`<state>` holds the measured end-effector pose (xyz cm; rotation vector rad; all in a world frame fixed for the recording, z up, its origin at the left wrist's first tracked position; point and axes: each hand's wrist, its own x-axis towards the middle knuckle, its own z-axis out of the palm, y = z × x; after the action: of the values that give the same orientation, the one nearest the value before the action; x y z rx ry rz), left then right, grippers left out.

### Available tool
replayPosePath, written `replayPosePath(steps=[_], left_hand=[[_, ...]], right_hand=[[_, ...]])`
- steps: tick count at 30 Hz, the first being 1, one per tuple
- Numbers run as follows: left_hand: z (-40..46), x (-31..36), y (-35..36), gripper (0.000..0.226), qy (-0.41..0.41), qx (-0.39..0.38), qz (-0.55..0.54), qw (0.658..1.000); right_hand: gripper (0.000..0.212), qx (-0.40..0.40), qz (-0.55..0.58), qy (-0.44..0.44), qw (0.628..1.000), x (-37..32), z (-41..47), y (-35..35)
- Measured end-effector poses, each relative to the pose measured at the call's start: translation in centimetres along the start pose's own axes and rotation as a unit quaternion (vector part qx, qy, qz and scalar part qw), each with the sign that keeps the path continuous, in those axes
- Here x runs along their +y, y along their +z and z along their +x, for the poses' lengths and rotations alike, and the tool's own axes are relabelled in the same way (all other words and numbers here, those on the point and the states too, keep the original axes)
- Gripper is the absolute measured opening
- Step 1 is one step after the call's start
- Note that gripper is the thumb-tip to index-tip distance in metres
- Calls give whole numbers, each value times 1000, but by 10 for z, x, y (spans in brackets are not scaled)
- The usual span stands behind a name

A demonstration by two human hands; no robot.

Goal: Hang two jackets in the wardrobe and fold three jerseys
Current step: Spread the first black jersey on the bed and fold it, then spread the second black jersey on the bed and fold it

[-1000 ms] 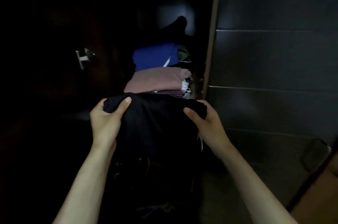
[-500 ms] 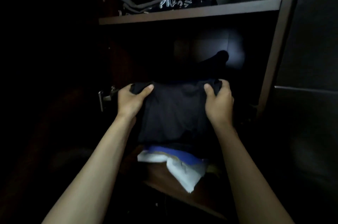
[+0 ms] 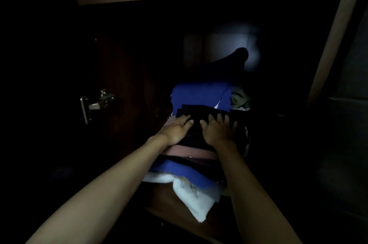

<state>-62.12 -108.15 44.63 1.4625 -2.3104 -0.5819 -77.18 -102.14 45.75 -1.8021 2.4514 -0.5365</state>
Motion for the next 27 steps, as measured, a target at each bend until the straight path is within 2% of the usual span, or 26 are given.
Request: replayPosePath(steps=[3,7,12,15,18,21,23,25,27], left_hand=[[-24,-3,-12,67,-30,26,11,999],[-97,-8,-19,61,-64,114,-5,991],[-246,-18,-22,51,-139,202,-49,968],[-359,-11,-27,41,-194,245,-81,947],[-473,-2,-17,29,-245,317,-62,914],[-582,11,11,28,-295,370,-11,881],[-655,19,25,29,-359,403,12,842],[-731,24,37,27,-428,429,29,795],[-809,30,51,28,-495,445,40,746]], right_hand=[[60,14,36,-44,998,-10,-15,-16],[44,80,125,-165,975,-35,-61,-22],[30,28,230,-327,916,-76,-146,-14],[18,-56,299,-431,850,-113,-219,-6],[13,-141,328,-522,774,-154,-310,-3],[4,-169,390,-590,686,-187,-413,-5],[12,-208,407,-626,632,-206,-483,-5],[21,-269,368,-673,583,-221,-556,-4],[22,-306,318,-713,546,-234,-628,0]])
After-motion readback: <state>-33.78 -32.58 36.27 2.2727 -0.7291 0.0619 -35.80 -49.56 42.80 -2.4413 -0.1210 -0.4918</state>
